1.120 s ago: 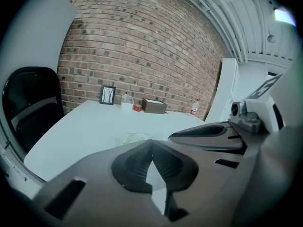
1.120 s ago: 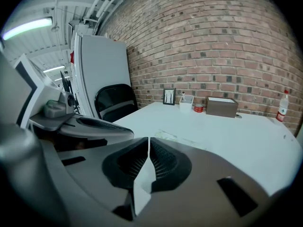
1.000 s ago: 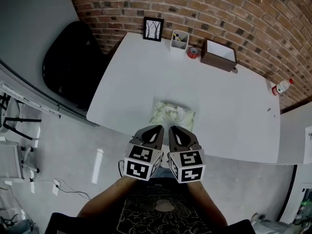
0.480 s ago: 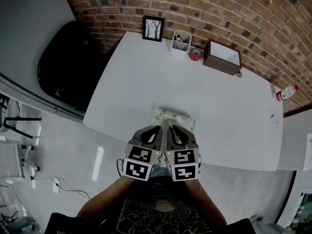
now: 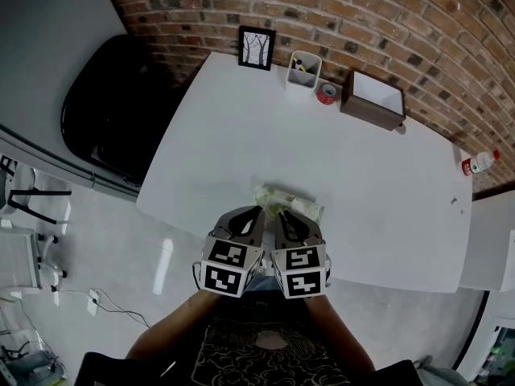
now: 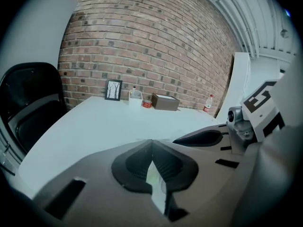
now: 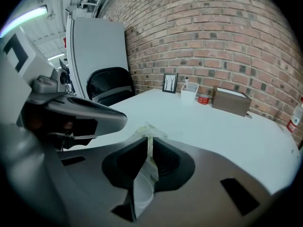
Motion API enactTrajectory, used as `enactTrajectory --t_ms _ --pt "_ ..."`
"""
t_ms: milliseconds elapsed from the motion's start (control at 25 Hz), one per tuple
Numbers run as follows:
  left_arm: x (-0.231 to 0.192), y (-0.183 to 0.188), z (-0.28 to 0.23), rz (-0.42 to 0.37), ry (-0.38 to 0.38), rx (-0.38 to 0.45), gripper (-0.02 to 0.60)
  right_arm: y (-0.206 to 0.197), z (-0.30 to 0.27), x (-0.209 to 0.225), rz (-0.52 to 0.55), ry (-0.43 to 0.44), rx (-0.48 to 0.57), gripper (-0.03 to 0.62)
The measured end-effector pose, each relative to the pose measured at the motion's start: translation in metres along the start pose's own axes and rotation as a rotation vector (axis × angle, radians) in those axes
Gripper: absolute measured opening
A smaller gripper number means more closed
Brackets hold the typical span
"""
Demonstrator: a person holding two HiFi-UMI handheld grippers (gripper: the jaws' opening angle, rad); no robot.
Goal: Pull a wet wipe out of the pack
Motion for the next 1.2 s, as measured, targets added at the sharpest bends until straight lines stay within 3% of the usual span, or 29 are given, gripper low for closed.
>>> enactTrajectory --t_ms 680,1200 --pt "0.0027 0.0 -0.0027 -0.005 0.009 -0.024 0.012 -0.0046 -0.0076 0.0046 0.008 0.028 -0.03 0.021" --pt "0.0042 0.005 0.005 -0.006 -0.024 -0.01 0.012 -0.0026 -0.0052 0.0063 -0.075 0.003 -0.001 0.015"
Point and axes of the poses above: the fingertips, and each gripper's own axes: z backward along the fingers, x to its right, y out of its top, the point moved 6 cm from there along z, backward along the fingers, and after that the axes turned 5 degrees about -y, right-handed, at the moved point
